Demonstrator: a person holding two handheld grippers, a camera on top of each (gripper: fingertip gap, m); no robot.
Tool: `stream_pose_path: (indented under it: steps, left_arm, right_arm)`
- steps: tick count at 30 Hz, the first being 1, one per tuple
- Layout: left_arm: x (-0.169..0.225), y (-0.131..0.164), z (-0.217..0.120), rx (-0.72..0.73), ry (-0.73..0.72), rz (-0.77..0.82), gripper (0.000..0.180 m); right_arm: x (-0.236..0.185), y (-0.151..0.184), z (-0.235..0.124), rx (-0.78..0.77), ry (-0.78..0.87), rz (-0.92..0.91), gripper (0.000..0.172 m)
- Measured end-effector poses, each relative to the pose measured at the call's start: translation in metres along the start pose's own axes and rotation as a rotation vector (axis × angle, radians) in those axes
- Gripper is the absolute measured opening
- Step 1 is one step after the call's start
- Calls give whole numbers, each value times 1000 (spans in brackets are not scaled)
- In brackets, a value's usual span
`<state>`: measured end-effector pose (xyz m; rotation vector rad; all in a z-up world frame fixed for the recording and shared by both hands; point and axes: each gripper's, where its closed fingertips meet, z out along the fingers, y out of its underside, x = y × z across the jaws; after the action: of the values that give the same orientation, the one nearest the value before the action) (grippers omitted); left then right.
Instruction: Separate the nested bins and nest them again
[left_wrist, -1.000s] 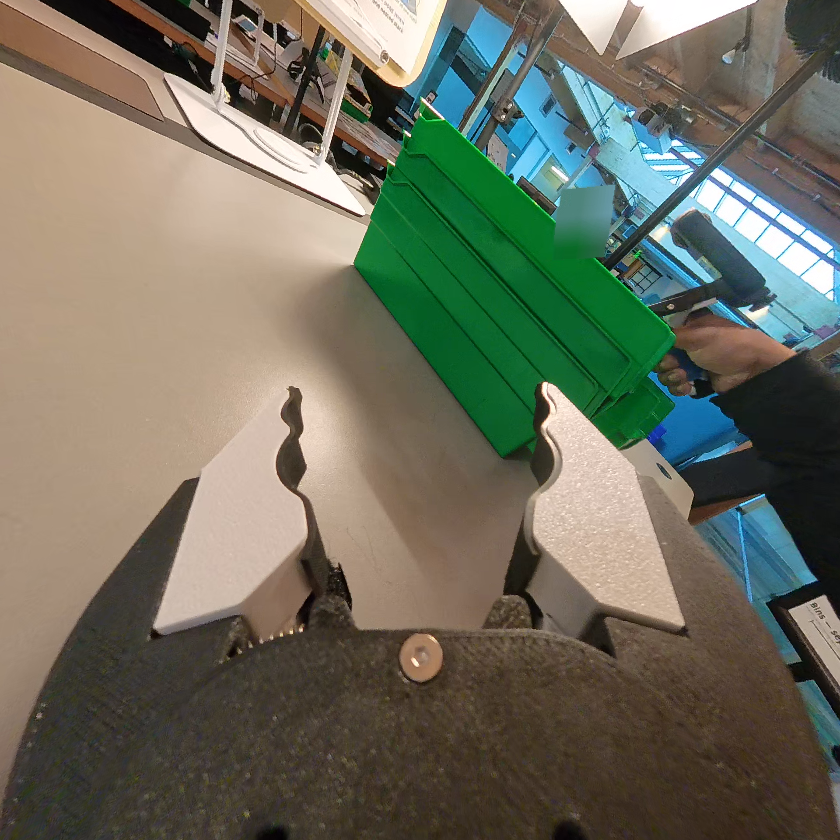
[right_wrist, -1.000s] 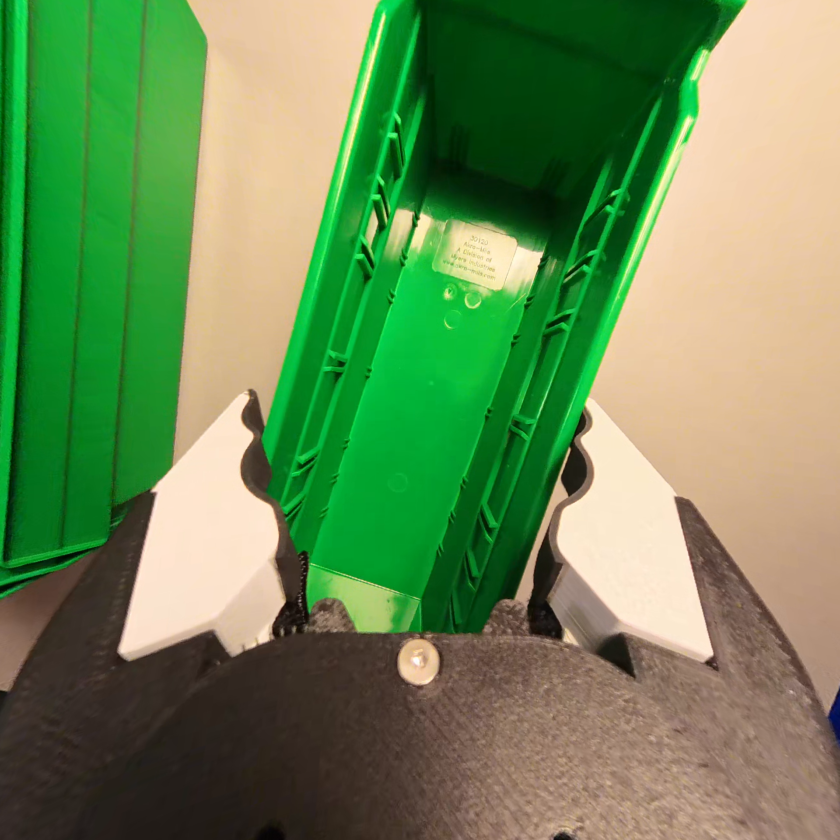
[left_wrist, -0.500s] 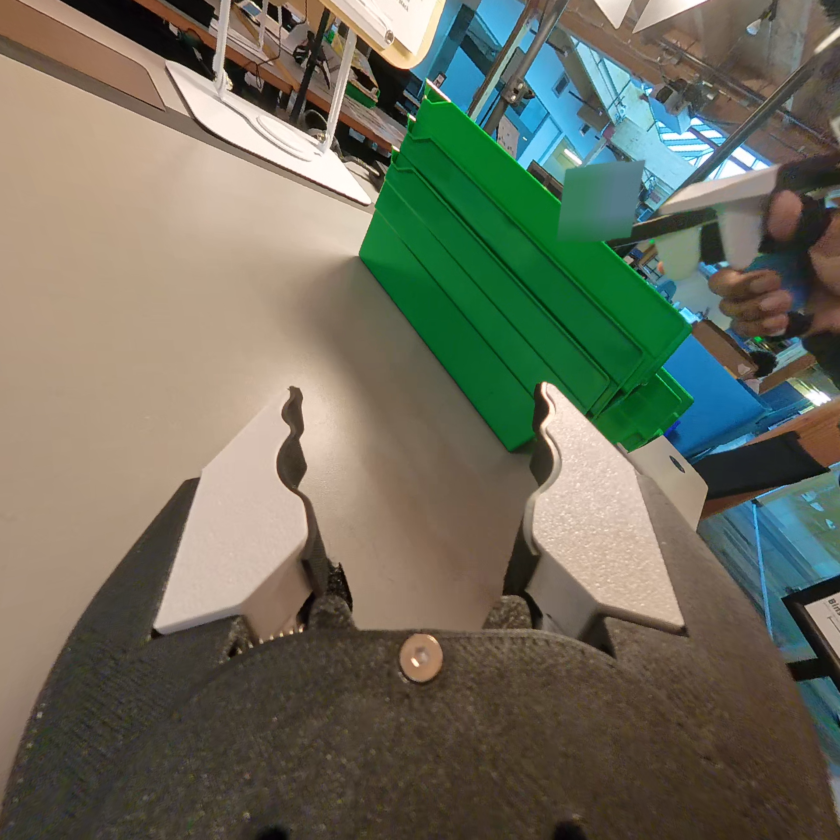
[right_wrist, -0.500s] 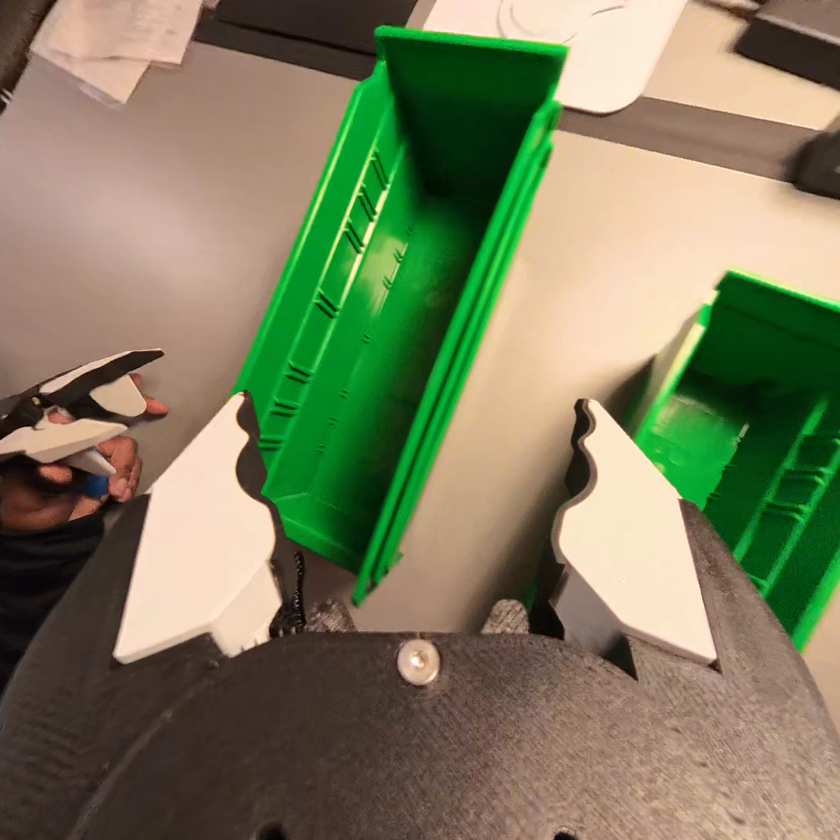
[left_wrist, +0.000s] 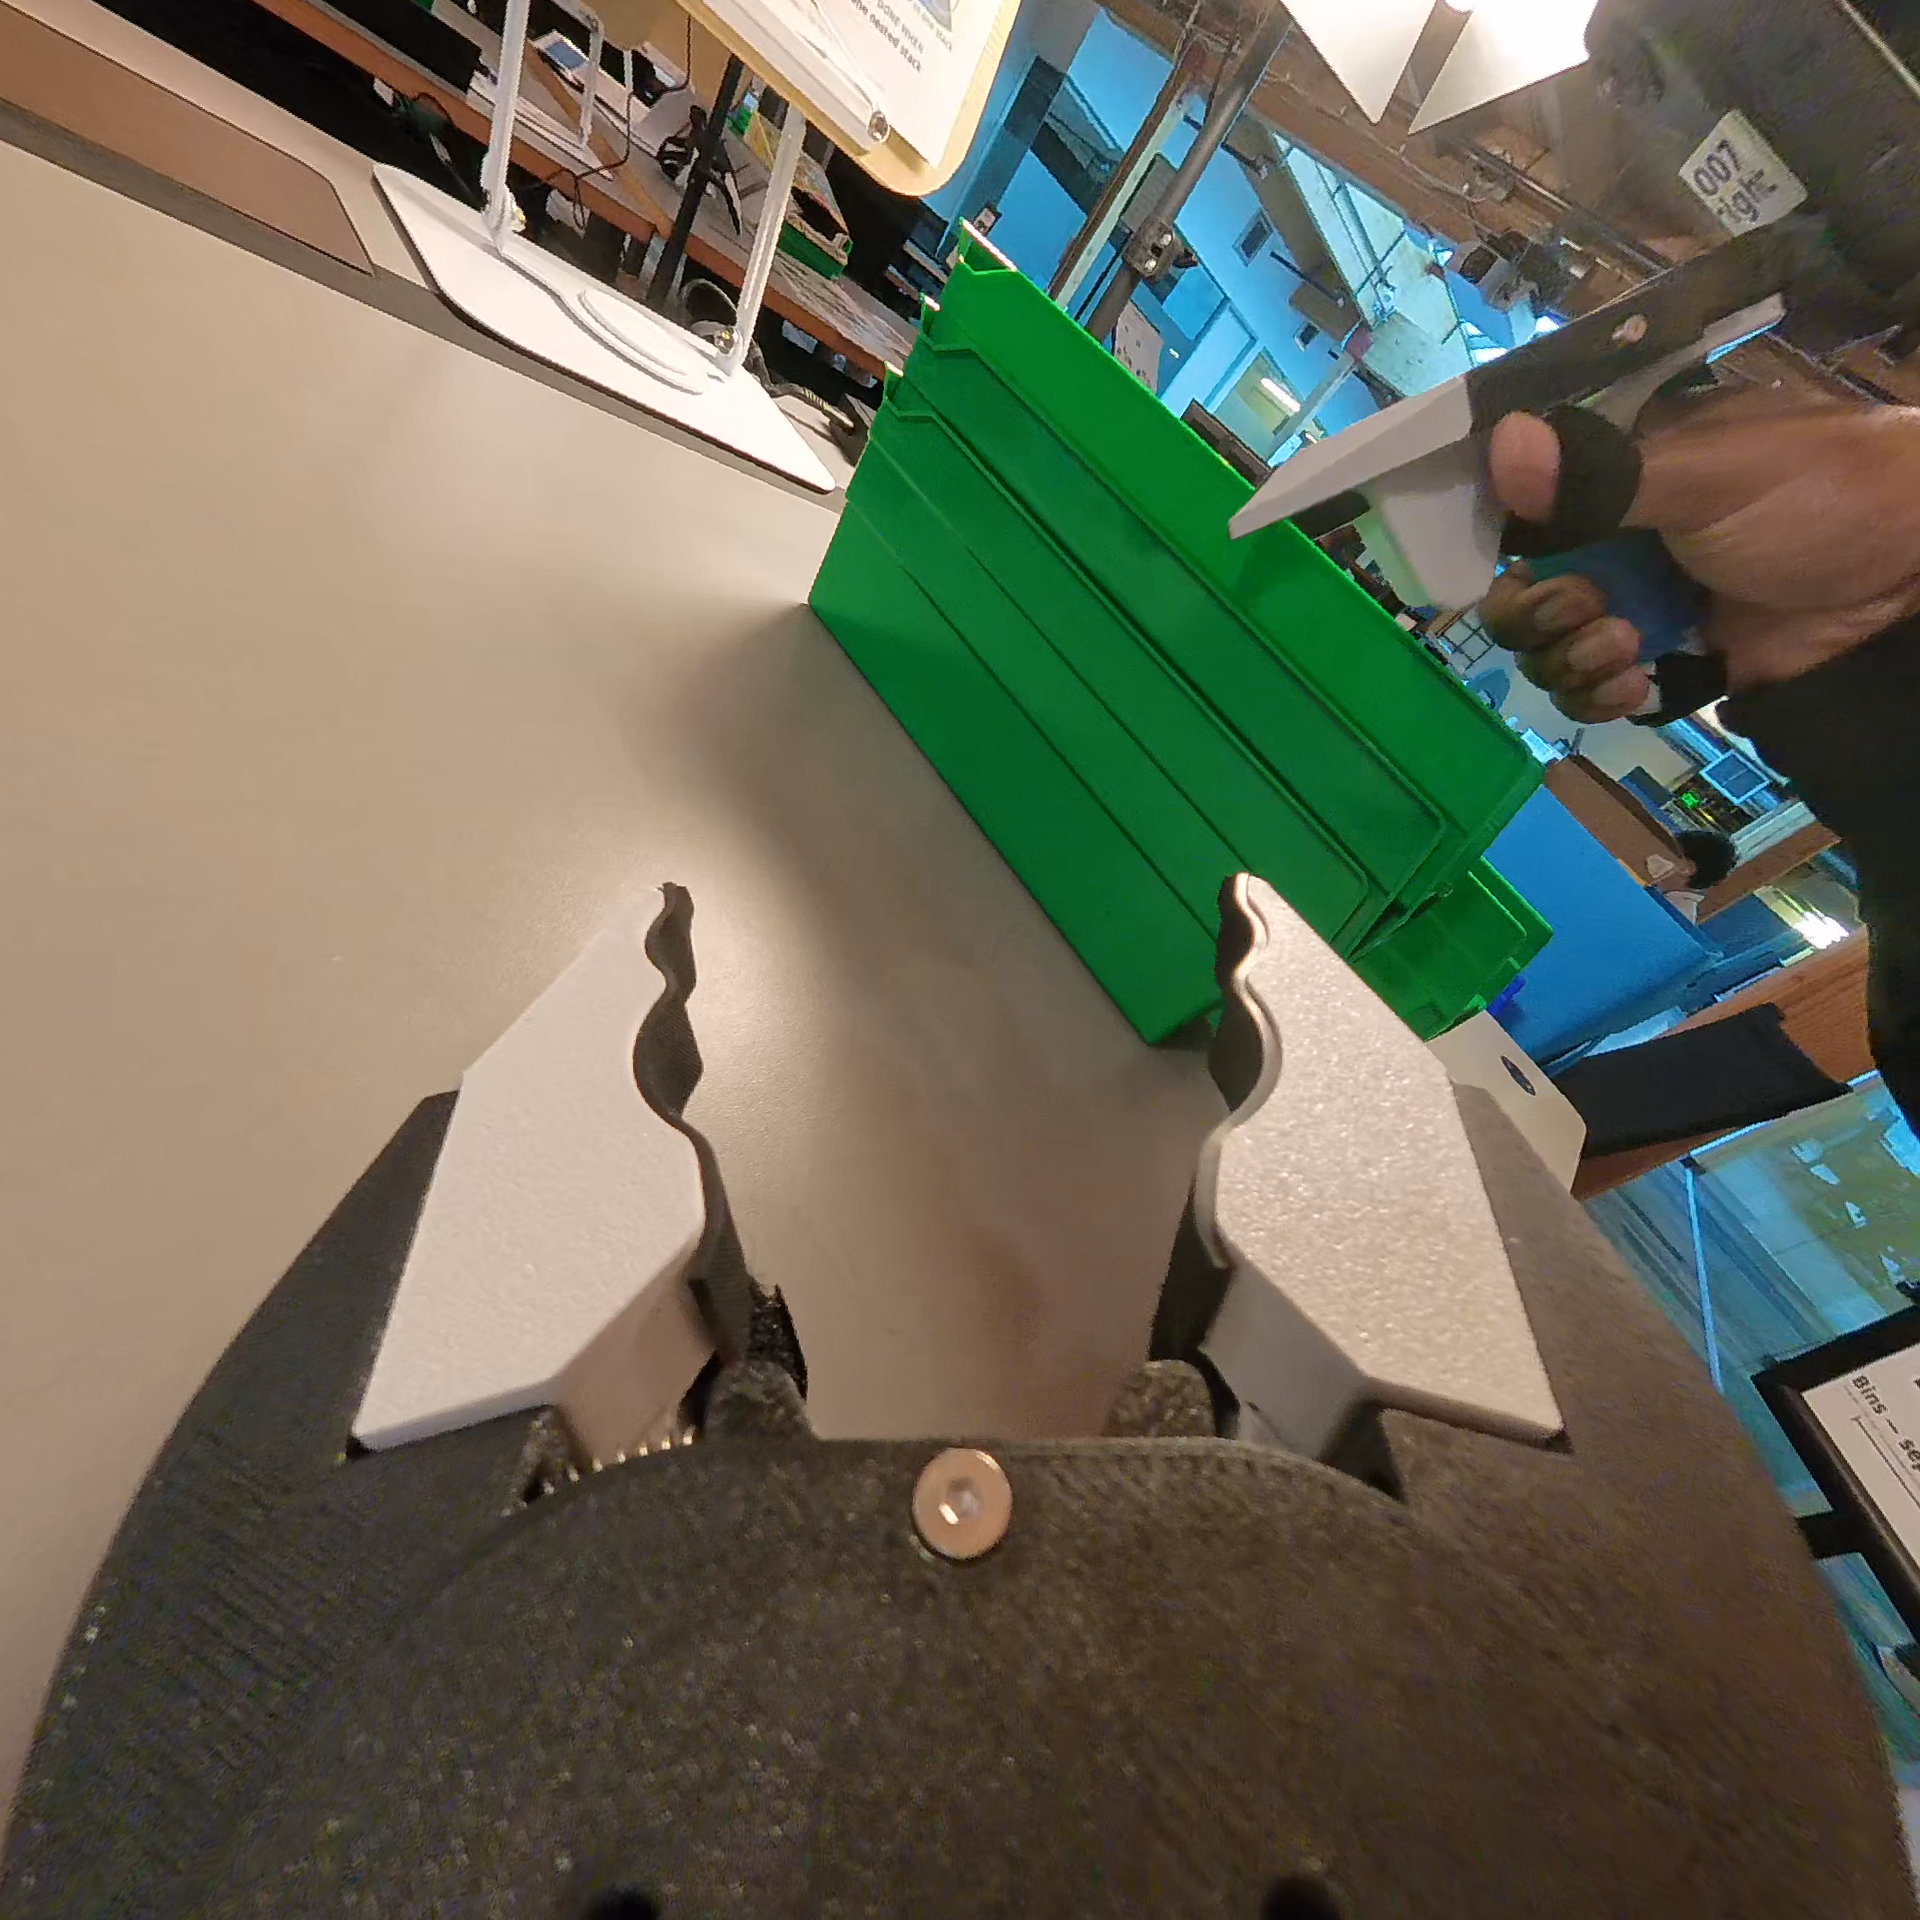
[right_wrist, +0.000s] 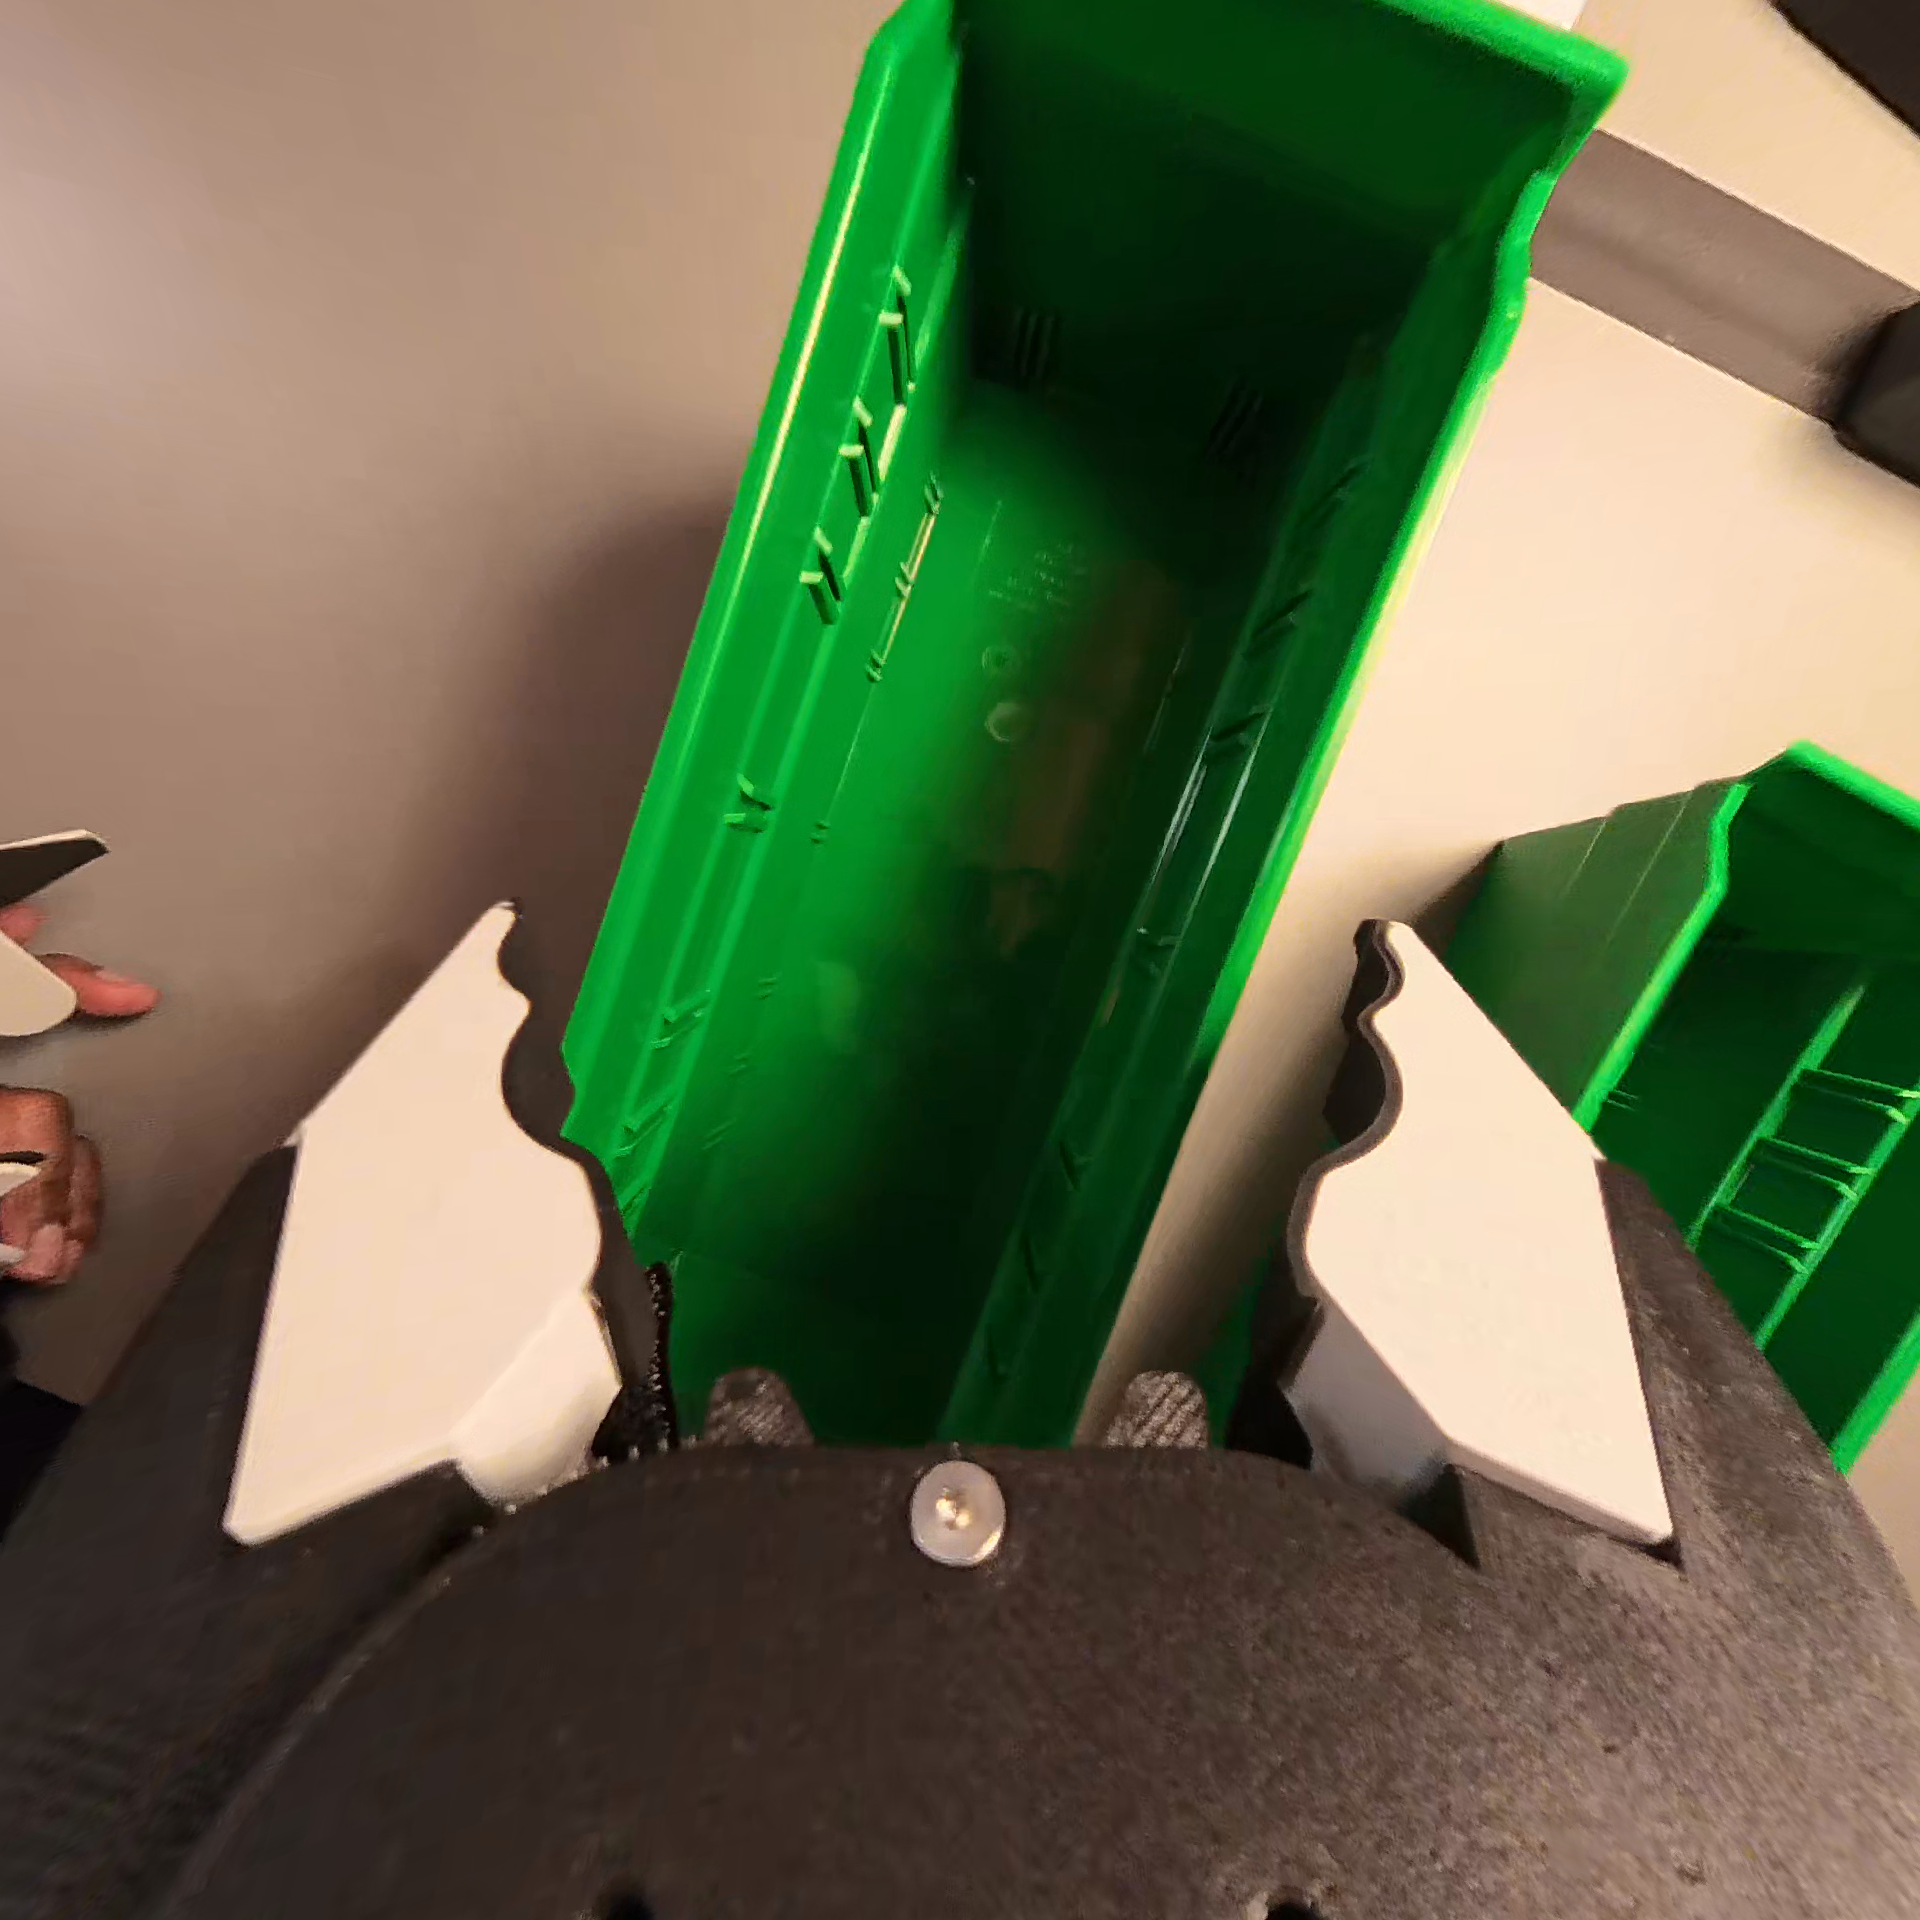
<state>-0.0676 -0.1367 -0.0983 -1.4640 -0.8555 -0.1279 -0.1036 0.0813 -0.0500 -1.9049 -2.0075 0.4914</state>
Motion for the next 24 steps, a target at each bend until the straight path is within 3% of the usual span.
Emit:
stream_pose_path:
  steps: [3, 6, 24]
  left_arm:
    - [0, 0, 0, -4, 0, -1, 99]
    - [0, 1, 1, -7, -3, 1, 99]
    - [-1, 0, 0, -4, 1, -7, 99]
  right_arm:
    - [3, 2, 3, -11, -11, 15, 148]
    - [-7, 3, 3, -16, -87, 37, 128]
    - [-6, 3, -5, -21, -108, 16, 108]
